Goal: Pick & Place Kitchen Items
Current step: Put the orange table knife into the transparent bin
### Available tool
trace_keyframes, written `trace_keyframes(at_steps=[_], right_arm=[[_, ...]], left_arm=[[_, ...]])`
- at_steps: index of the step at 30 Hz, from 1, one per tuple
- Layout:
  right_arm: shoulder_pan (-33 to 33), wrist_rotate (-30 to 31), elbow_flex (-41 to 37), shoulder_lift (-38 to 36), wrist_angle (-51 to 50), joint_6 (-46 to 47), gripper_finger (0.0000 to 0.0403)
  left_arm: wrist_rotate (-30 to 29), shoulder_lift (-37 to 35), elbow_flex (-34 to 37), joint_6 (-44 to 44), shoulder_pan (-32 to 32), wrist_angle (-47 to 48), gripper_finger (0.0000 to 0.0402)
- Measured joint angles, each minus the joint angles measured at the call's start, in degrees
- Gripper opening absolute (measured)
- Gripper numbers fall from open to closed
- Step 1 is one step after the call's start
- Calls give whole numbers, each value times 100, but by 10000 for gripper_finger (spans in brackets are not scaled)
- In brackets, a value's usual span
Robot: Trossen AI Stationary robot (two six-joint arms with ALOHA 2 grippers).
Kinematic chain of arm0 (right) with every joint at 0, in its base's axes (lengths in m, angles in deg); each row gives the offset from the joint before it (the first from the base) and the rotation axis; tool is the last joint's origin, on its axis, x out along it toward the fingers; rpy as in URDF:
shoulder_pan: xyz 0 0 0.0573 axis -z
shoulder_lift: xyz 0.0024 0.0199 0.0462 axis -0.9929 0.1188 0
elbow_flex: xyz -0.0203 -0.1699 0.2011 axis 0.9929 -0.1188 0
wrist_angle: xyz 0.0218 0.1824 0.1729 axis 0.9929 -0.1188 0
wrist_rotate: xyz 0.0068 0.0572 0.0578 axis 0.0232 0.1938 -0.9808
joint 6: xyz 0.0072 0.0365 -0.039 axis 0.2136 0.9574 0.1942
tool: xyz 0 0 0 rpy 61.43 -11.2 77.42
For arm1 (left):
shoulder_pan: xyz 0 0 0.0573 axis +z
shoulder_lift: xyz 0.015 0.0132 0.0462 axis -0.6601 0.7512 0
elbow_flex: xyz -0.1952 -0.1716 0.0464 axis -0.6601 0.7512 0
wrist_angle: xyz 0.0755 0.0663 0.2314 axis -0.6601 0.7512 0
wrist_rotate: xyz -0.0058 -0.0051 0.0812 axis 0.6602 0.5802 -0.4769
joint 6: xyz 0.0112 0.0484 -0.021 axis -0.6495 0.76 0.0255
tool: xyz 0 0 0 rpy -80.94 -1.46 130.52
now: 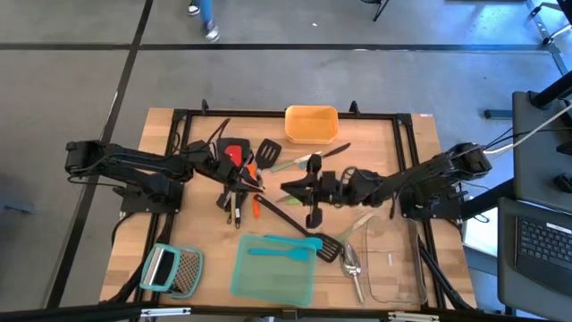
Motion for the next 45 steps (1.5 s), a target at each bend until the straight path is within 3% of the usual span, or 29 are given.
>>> trace_keyframes(at_steps=[9, 14, 18, 24, 28, 31, 35, 45], right_arm=[[263, -354, -101, -11, -710, 252, 25], [244, -822, -101, -15, -579, 237, 25], [270, -811, -99, -249, -787, 188, 25], [284, -577, -99, -535, -1343, 88, 25], [286, -557, -100, -647, -2322, 118, 26], [308, -559, -99, -659, -2264, 125, 31], [314, -557, -99, -664, -2227, 153, 60], [206, -557, -97, -662, -1854, -16, 184]], left_arm=[[-725, 41, 0, -1169, -13, -180, 12], [-733, 70, 0, -1082, -117, -197, 12], [-853, 72, 0, -1207, -129, -217, 12], [-1585, 368, -9, -935, -225, 71, 12], [-1623, 613, -156, -886, -232, 31, 12], [-1623, 717, -251, -588, -305, -46, 12], [-1551, 758, -382, -408, -429, -103, 12], [-1509, 758, -461, -245, -674, -97, 12]])
